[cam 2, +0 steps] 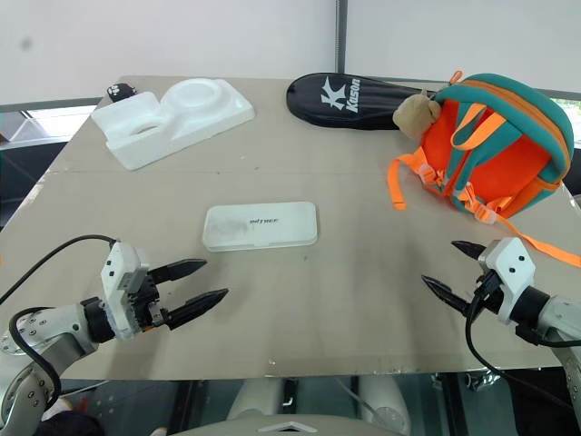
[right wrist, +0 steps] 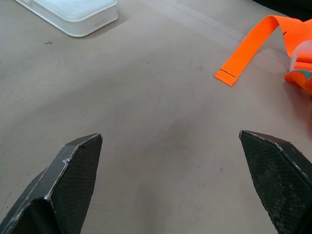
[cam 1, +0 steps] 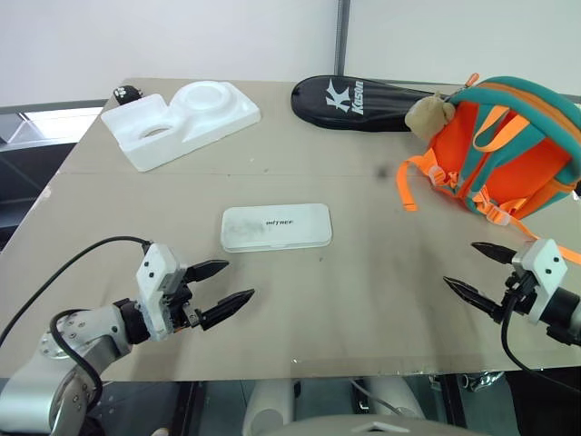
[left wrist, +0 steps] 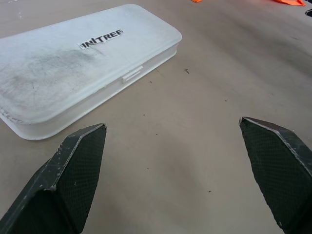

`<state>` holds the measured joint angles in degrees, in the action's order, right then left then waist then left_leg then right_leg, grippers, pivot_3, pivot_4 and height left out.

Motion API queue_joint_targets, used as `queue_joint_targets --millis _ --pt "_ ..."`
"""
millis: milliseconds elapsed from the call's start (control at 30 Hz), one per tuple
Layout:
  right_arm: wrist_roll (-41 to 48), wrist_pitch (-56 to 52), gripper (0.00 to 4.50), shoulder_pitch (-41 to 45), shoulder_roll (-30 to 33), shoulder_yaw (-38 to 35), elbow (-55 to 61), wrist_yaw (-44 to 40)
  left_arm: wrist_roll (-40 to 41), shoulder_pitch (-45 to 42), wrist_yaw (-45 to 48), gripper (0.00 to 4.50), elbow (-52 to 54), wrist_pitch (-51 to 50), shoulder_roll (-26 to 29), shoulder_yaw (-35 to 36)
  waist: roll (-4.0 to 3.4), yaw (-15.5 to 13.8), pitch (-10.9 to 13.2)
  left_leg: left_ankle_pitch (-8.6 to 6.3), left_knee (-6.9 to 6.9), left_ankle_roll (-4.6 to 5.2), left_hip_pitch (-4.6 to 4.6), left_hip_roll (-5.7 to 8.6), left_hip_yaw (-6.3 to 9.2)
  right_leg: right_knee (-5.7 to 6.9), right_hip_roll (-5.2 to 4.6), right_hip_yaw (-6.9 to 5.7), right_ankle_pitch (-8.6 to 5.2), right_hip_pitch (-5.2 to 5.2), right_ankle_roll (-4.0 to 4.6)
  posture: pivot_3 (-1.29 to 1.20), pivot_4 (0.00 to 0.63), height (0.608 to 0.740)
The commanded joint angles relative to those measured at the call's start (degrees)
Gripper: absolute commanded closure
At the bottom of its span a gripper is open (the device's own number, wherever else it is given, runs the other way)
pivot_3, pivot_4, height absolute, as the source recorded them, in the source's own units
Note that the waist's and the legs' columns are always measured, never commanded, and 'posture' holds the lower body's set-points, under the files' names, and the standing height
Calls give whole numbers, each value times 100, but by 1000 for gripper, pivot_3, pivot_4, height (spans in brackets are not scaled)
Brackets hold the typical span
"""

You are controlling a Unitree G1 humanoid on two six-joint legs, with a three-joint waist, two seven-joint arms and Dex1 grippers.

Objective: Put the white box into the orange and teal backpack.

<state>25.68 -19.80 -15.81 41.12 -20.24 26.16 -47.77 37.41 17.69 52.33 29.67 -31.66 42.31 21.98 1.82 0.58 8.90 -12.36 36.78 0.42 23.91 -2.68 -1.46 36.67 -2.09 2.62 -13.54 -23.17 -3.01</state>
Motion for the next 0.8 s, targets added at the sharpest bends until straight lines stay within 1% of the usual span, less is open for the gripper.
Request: queue_joint_targets --millis 33,133,167,233,333,367,433,500,533,567,600,633,700,800 --pt "-112 -120 49 340 -201 312 399 443 324 -157 -274 0 72 -263 -55 110 0 1 0 0 0 0 0 0 0 0 0 0 0 0 0 0 150 740" --pt "-787 -666 49 976 -565 1075 914 1513 957 -511 -1219 0 -6 -1007 -400 402 1 32 -1 0 -1 0 -8 -14 12 4 4 2 -1 -4 -5 0 150 740" --pt "-774 -831 49 1173 -670 1239 946 1610 1057 -622 -1418 0 -64 -1138 -452 480 3 29 -2 0 -1 0 -8 -15 14 9 5 0 -10 -4 -20 0 150 740" --pt "-522 -1226 49 1642 -980 1508 909 1769 1371 -858 -1851 0 -162 -1414 -573 676 5 20 -3 0 -1 0 -10 -14 15 12 9 -2 -10 -4 -19 0 150 740" --pt "-385 -1745 49 2238 -1409 1829 657 2034 1686 -1178 -2419 0 -351 -1664 -740 904 6 15 -3 0 -2 0 -3 -6 14 11 8 -1 3 -4 3 0 150 740" --pt "-521 -1817 282 2387 -1491 1964 517 2150 1639 -1282 -2627 260 -434 -1710 -766 936 6 0 -2 0 -2 -1 -2 -6 14 11 8 -2 3 -4 3 0 150 740" --pt "-833 -1924 792 2973 -1871 2431 -41 2447 1692 -1731 -3201 764 -797 -1849 -823 1107 14 4 -5 0 -3 -1 4 1 10 9 6 -7 2 -1 3 0 150 740" --pt "-1188 -1947 1761 3487 -2145 2869 -601 2638 1471 -2124 -3731 1709 -1136 -1996 -774 1122 19 15 -2 1 -2 -1 4 1 10 11 11 -12 4 -3 4 0 150 740" --pt "-1321 -1926 2122 3623 -2199 3003 -769 2672 1389 -2238 -3898 2059 -1245 -2055 -750 1108 18 17 -2 1 -1 -1 2 1 12 14 13 -12 4 -2 5 0 150 740" --pt "-1513 -1898 2736 3816 -2291 3190 -1050 2757 1067 -2281 -3984 2683 -1387 -2018 -604 951 18 14 -2 1 -1 -1 -2 1 11 17 13 -11 4 -1 5 0 150 740" --pt "-1694 -1876 3170 4005 -2400 3356 -1348 2862 810 -2304 -3997 3065 -1502 -1972 -474 799 21 23 -3 1 -1 -1 -1 1 11 17 14 -12 5 -1 5 0 150 740" --pt "-1895 -1833 3662 4231 -2545 3528 -1742 2992 543 -2324 -3977 3555 -1608 -1911 -341 597 22 33 -4 1 -2 -1 -1 1 9 17 14 -10 5 -1 4 0 150 740" --pt "-2189 -1672 4500 4528 -2704 3785 -2284 3043 235 -2389 -3892 4447 -1723 -1833 -206 308 21 40 -3 2 -8 -2 -1 2 2 15 14 -5 5 -6 4 0 150 740" --pt "-2411 -1395 4500 4765 -2868 4012 -2839 2909 44 -2569 -3757 4447 -1739 -1832 -231 -26 23 3 -4 1 -21 -3 4 6 1 12 6 -10 8 -9 -1 0 150 740"
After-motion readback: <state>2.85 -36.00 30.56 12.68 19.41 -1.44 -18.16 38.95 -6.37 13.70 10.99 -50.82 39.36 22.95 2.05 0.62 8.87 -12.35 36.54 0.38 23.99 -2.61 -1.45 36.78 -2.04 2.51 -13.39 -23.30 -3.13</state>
